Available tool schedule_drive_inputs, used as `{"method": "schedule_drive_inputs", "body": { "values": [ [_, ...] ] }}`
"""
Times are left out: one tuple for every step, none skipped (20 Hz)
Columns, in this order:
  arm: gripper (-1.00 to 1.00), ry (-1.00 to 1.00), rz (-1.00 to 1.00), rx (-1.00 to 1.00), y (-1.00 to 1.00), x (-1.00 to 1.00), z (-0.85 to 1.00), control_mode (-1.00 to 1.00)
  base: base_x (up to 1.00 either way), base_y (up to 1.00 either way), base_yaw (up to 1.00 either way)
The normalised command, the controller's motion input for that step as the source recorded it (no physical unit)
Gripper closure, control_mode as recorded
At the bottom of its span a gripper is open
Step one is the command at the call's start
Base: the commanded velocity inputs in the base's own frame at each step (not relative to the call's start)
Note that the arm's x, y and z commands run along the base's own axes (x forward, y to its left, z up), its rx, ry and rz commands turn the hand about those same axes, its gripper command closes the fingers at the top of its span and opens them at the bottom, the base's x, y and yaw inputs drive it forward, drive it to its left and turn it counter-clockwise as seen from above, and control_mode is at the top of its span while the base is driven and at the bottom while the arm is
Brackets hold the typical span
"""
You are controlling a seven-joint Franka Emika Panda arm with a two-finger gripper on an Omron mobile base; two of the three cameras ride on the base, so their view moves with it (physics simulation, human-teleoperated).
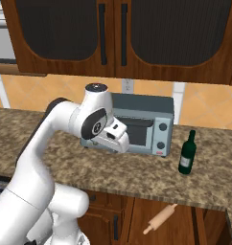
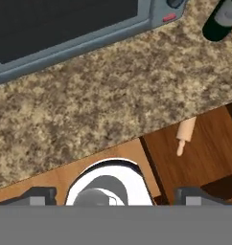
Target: Pick the rolling pin from the drawer and place it on the counter.
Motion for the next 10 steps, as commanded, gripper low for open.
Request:
{"method": "schedule_drive_inputs", "body": {
  "values": [
    [-1.0,0.01,-0.29,0.03,-1.0,-1.0,-0.71,-1.0,0.0,0.0,0.0],
    [-1.0,0.01,-0.3,0.03,-1.0,-1.0,-0.69,-1.0,0.0,0.0,0.0],
    [-1.0,0.01,-0.3,0.03,-1.0,-1.0,-0.68,-1.0,0.0,0.0,0.0],
    [-1.0,0.0,-0.28,0.01,-1.0,-0.99,-0.69,-1.0,0.0,0.0,0.0],
    [-1.0,0.0,-0.25,0.0,-1.0,-0.89,-0.75,-1.0,0.0,0.0,0.0],
    [-1.0,0.0,-0.16,0.0,-0.91,-0.84,-0.86,-1.0,0.0,0.0,0.0],
    [-1.0,0.0,-0.13,0.0,-1.0,-0.87,-0.84,-1.0,0.0,0.0,0.0],
    [-1.0,0.0,-0.12,0.01,-1.0,-0.89,-0.87,-1.0,0.0,0.0,0.0],
    [-1.0,0.0,-0.11,0.0,-1.0,-0.86,-0.91,-1.0,0.0,0.0,0.0],
    [-1.0,0.0,-0.12,0.0,-0.96,-0.64,-0.86,-1.0,0.0,0.0,0.0]
  ]
}}
